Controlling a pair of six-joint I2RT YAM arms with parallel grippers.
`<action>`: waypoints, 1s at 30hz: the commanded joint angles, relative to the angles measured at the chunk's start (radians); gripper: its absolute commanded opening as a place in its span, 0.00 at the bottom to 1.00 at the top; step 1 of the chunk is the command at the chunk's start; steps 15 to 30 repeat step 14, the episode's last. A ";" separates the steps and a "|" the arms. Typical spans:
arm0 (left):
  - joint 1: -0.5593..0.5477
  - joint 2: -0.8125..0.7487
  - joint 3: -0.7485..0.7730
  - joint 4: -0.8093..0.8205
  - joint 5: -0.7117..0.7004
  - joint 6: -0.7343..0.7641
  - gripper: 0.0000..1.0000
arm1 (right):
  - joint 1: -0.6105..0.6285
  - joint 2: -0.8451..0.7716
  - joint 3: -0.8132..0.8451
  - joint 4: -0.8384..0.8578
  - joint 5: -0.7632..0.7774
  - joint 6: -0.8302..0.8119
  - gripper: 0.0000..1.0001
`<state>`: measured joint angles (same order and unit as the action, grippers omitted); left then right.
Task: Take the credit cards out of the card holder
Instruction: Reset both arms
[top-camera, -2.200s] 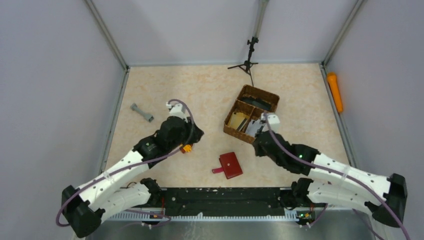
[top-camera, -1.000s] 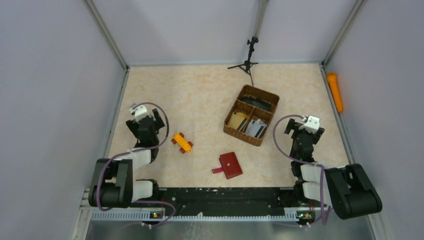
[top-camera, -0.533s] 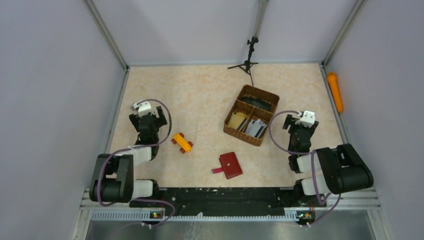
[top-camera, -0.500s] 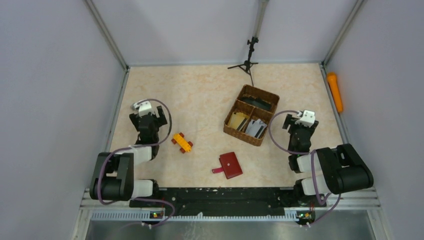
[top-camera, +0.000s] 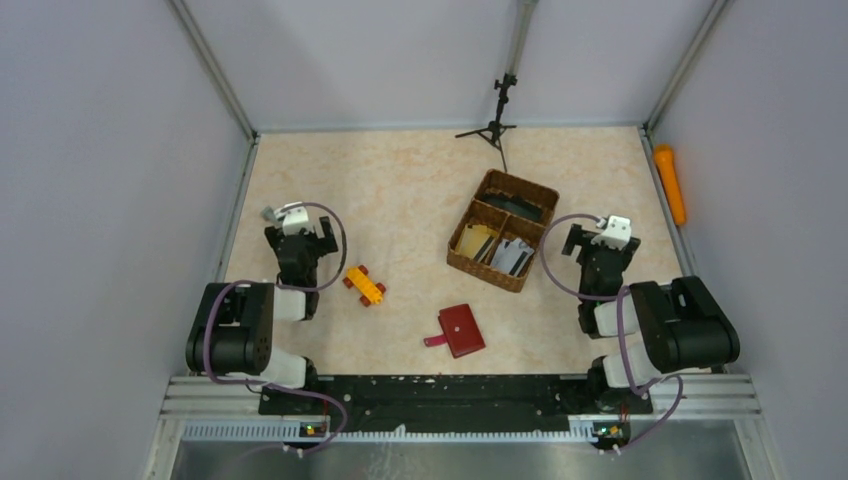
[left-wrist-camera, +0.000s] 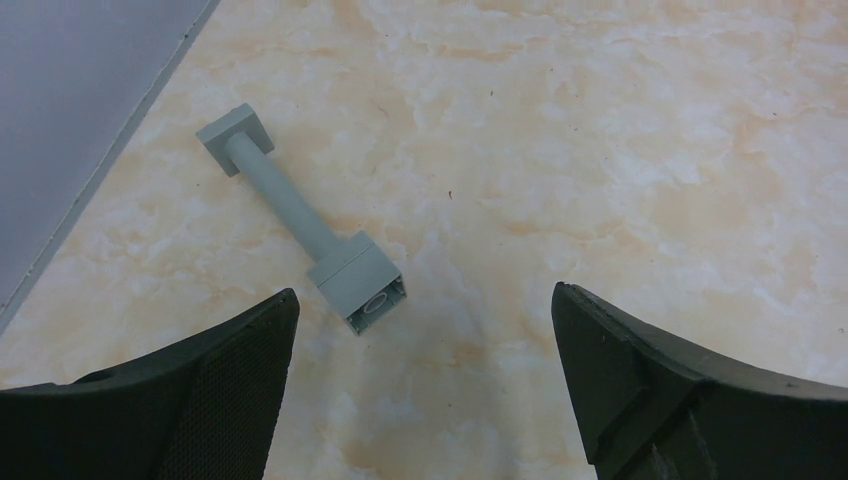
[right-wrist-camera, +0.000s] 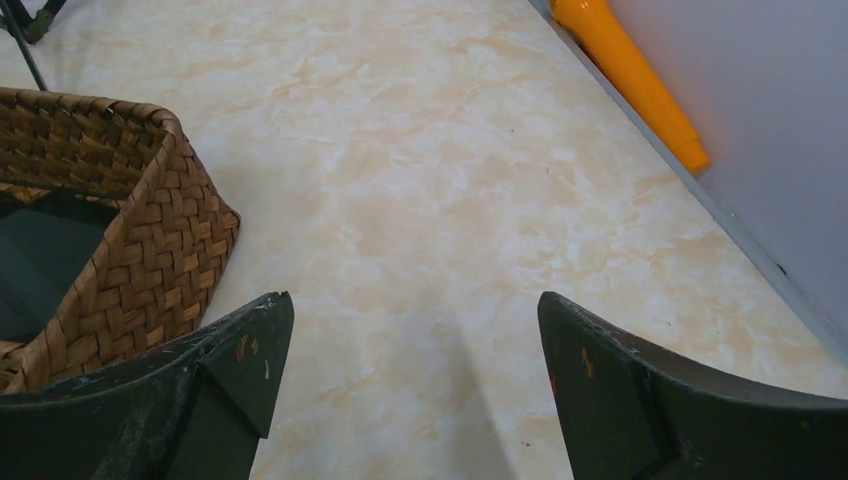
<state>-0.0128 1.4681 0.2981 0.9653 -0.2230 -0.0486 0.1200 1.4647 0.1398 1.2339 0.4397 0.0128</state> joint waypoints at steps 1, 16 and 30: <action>0.006 -0.012 0.010 0.068 0.016 0.010 0.99 | -0.009 -0.002 0.029 0.027 -0.022 0.024 0.96; 0.007 -0.011 0.016 0.057 0.025 0.009 0.99 | -0.008 0.005 0.024 0.046 -0.021 0.018 0.97; 0.007 -0.011 0.016 0.057 0.025 0.009 0.99 | -0.008 0.005 0.024 0.046 -0.021 0.018 0.97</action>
